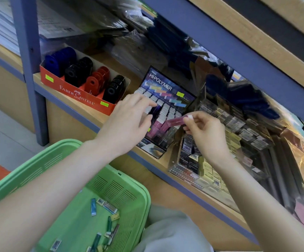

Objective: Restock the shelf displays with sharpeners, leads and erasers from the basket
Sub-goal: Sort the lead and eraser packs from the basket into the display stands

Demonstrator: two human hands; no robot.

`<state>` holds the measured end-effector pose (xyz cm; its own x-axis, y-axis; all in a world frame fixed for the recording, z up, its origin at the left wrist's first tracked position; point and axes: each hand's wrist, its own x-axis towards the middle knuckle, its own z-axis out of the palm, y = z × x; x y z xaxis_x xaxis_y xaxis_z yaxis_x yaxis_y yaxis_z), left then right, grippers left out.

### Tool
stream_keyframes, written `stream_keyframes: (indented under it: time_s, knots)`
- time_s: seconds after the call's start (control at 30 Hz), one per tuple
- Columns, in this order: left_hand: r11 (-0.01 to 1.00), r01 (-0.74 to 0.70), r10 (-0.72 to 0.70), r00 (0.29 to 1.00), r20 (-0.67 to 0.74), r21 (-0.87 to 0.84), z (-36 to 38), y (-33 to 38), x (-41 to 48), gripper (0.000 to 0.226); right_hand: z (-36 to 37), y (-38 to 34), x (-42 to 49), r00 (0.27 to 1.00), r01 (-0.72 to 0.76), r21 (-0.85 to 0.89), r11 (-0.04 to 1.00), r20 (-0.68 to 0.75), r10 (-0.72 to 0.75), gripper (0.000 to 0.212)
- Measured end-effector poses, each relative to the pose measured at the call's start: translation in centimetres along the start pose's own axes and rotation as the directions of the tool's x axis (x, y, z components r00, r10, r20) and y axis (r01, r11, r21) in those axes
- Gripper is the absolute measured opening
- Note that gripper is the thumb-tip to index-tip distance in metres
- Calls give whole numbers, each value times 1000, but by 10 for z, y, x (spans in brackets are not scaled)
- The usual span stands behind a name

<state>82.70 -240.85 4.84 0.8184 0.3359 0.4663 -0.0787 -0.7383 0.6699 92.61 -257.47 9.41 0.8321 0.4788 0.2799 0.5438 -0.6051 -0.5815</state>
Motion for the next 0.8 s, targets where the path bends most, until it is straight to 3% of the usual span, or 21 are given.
stream_keyframes:
  time_s: [0.1,0.27,0.63,0.8]
  knots:
    - [979,-104,86,991,105,174,6,-7,15,36,6,4,10,994,69,-185,980,91,-53,14]
    - [948,-133,85,981,172,290,15,-25,25,34,13,5,26,985,138,-228,964,136,-109,9]
    - [918,-178,121,977,177,354,23,-35,20,36,8,3,44,952,190,-286,939,286,-106,6]
    - [920,-177,122,977,173,349,23,-35,19,36,17,10,46,961,215,-325,921,239,-140,9]
